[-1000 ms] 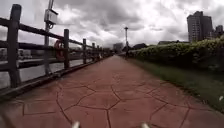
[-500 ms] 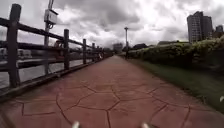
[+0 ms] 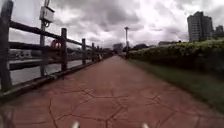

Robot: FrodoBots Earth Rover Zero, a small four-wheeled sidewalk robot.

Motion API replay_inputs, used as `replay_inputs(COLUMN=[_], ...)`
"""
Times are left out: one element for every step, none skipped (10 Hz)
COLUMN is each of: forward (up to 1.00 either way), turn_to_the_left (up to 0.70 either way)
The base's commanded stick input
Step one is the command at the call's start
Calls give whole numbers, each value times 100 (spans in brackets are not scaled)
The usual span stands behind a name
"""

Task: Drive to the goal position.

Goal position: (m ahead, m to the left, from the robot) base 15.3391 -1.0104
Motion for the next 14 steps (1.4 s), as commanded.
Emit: replay_inputs(forward=[70,70,70,70,70,70,70,70,70,70,70,70,70,70], turn_to_the_left=[0,0,0,0,0,0,0,0,0,0,0,0,0,0])
